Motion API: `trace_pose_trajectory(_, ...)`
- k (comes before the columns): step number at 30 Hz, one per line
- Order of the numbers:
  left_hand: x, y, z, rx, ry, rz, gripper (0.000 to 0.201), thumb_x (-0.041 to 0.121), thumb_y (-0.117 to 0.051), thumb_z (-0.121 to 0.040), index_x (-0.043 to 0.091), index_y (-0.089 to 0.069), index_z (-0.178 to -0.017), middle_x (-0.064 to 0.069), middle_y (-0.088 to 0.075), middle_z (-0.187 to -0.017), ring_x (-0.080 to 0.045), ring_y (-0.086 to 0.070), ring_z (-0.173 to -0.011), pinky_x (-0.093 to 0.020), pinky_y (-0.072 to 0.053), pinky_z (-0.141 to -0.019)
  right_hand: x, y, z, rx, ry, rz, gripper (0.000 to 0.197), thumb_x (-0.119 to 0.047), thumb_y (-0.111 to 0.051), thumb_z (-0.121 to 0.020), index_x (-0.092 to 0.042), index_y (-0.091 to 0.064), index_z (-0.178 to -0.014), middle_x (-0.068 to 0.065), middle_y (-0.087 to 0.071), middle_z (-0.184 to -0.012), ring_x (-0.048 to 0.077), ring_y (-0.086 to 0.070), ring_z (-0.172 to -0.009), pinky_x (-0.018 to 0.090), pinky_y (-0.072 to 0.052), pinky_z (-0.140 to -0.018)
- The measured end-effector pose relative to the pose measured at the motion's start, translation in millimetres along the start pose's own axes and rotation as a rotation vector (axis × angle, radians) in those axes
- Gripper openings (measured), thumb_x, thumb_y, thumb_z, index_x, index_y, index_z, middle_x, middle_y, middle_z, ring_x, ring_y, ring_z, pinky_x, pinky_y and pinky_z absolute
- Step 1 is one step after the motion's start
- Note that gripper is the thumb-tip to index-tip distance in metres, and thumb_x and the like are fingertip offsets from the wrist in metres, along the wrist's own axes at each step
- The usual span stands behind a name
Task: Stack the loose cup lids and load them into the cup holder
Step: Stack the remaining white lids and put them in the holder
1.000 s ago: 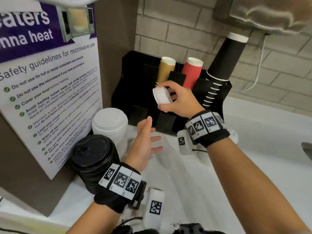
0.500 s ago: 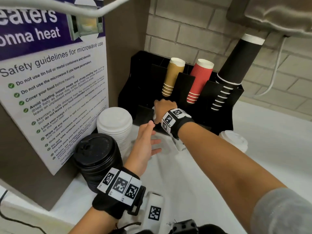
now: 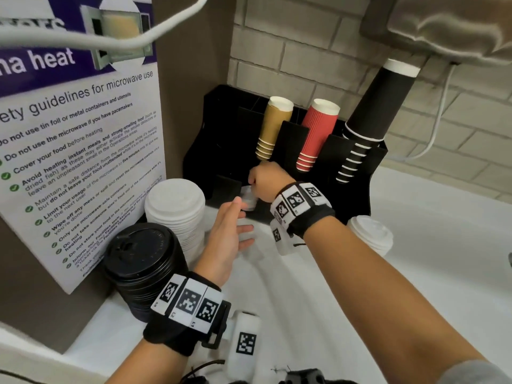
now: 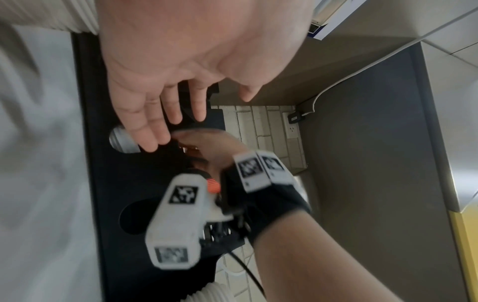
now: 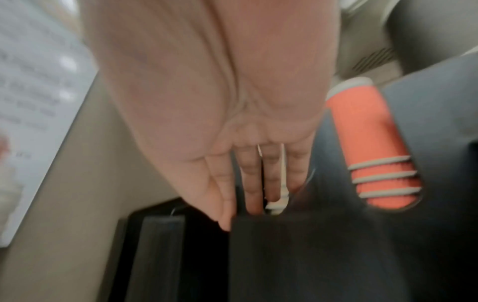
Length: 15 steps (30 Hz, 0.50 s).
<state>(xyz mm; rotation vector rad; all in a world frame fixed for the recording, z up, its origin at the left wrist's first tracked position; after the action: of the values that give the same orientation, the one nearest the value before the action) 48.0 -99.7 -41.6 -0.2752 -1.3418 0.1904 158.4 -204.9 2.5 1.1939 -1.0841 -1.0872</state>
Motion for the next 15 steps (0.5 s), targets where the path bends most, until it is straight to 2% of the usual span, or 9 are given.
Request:
trace_pose_trajectory(2, 3.3, 1.9, -1.0, 0.025, -0.014, 0.011, 0.027, 0.04, -0.038, -0.102, 0.022, -0.058, -0.107, -0.006, -0.053, -0.12, -0.024, -0.058, -0.105, -0.041, -0.052, -0.089, 6.3, 12.5, 12.5, 0.075, 0.003, 0.028, 0.029, -0.012, -0.048, -0.095, -0.006, -0.061, -0.12, 0.014, -0.056, -0.123, 0.03, -0.05, -0.116, 0.04, -0.045, -0.098)
trace_pose_trajectory(3, 4.6, 2.3, -1.3, 0.035, -0.019, 0.021, 0.026, 0.039, -0.038, -0.102, 0.022, -0.058, -0.104, -0.007, -0.053, -0.12, -0.024, -0.058, -0.104, -0.042, -0.052, -0.09, 5.2, 13.7, 16.9, 0.046, 0.013, 0.073, 0.03, -0.013, -0.047, -0.095, -0.008, -0.061, -0.122, 0.012, -0.055, -0.125, 0.029, -0.048, -0.119, 0.041, -0.042, -0.101)
trace_pose_trajectory(6, 6.8, 0.4, -1.5, 0.04, -0.024, 0.044, 0.024, 0.038, -0.04, -0.101, 0.022, -0.058, -0.101, -0.007, -0.054, -0.118, -0.022, -0.058, -0.099, -0.038, -0.053, -0.084, -9.5, -0.2, 23.8, -0.202, 0.073, 0.231, 0.032, -0.025, -0.046, -0.096, -0.022, -0.057, -0.126, 0.009, -0.047, -0.136, 0.032, -0.032, -0.132, 0.054, -0.021, -0.112)
trace_pose_trajectory(8, 6.3, -0.4, -0.9, 0.033, -0.019, 0.046, 0.024, 0.037, -0.041, -0.101, 0.022, -0.058, -0.101, -0.006, -0.054, -0.117, -0.023, -0.058, -0.099, -0.036, -0.054, -0.081, -13.5, -15.5, 20.7, -0.333, 0.058, 0.359, 0.04, -0.033, -0.048, -0.096, -0.026, -0.049, -0.135, 0.009, -0.037, -0.145, 0.034, -0.022, -0.139, 0.061, -0.007, -0.114)
trace_pose_trajectory(15, 3.8, 3.7, -0.3, 0.05, 0.008, 0.044, 0.026, 0.038, -0.04, -0.101, 0.021, -0.058, -0.104, -0.003, -0.055, -0.115, -0.022, -0.059, -0.099, -0.037, -0.054, -0.082, -13.0, -33.9, 2.4, -0.364, -0.032, 0.454, 0.058, -0.044, -0.054, -0.092, -0.026, -0.037, -0.145, 0.004, -0.023, -0.155, 0.032, -0.011, -0.142, 0.06, -0.006, -0.114)
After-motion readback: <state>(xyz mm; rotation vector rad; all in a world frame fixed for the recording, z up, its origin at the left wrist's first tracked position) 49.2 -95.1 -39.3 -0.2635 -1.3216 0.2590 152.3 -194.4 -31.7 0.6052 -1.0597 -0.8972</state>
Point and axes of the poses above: each hand's wrist, its own z-axis away from the middle knuckle, its own y-axis out of the back of the hand, x = y × z, the point moved 5 cm from there along -z, towards the middle knuckle
